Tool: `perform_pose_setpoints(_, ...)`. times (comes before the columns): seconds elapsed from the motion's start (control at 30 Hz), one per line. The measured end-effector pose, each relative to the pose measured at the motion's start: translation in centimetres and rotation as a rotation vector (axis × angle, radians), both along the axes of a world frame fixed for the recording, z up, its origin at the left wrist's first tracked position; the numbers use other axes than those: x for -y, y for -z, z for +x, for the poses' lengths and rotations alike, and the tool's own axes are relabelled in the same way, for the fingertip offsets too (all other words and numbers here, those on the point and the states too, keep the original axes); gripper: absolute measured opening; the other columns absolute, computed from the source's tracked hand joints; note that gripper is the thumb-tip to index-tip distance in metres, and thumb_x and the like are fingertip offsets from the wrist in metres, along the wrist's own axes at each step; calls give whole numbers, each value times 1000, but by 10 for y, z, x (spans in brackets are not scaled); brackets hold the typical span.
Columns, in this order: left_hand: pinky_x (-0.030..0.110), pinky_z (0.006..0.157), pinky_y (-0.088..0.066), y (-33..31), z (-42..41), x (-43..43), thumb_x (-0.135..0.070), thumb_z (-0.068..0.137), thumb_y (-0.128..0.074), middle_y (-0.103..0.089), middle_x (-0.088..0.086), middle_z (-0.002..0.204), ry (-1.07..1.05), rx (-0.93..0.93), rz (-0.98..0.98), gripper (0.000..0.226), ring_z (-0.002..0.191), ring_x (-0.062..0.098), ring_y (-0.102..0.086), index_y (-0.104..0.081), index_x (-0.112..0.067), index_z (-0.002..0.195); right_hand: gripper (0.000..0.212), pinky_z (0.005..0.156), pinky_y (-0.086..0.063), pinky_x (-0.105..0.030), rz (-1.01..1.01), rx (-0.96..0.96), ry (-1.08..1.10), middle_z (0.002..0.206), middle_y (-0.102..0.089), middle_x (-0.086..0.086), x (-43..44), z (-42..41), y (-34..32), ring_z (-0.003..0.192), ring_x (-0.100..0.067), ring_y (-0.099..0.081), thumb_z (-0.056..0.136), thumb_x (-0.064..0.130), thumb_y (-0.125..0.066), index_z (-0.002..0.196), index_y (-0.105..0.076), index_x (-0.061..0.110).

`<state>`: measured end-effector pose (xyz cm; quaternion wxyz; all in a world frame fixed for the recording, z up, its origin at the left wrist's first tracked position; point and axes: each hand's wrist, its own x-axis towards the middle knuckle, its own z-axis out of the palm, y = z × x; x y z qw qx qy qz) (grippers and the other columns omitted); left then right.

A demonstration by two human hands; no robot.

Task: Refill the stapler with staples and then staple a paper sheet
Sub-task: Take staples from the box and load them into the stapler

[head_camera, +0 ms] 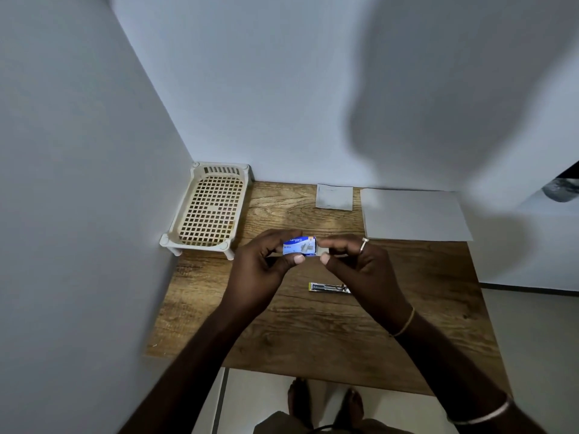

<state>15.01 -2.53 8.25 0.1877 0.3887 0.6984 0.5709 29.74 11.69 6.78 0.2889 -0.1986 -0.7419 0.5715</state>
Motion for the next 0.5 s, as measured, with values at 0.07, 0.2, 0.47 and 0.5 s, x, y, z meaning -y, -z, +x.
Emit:
perform_pose_setpoints(0.07, 20, 88, -53, 2, 2, 0, -12, 86, -79, -73, -11, 115, -3, -12, -21, 31, 109, 10, -68, -76, -23, 115, 22, 82, -59, -30, 39, 16, -2, 106, -75, 6, 0, 3, 1, 97, -14, -71, 88, 6, -75, 109, -76, 14)
perform_pose_setpoints(0.2, 20, 84, -54, 5, 6, 2, -12, 86, -80, -73, -10, 115, -13, -22, -55, 30, 106, 11, -69, -76, -22, 114, 20, 80, -57, -23, 92, 21, -65, 109, -72, 4, -2, 8, 1, 98, -16, -70, 89, 3, -74, 106, -75, 13)
perform_pose_setpoints(0.47, 32, 85, -58, 8, 16, 3, -10, 85, -80, -73, -7, 114, 5, 19, -56, 28, 105, 16, -69, -77, -19, 112, 7, 75, -55, -21, 118, 33, -86, 101, -72, 5, -5, 15, 2, 105, -12, -68, 88, 11, -76, 83, -71, 11)
perform_pose_setpoints(0.5, 32, 85, -58, 9, 17, 3, -11, 85, -80, -73, -7, 115, 4, 17, -58, 28, 105, 16, -69, -77, -19, 112, 8, 75, -54, -19, 112, 34, -85, 99, -72, 6, -5, 15, 3, 104, -12, -68, 88, 11, -76, 82, -70, 11)
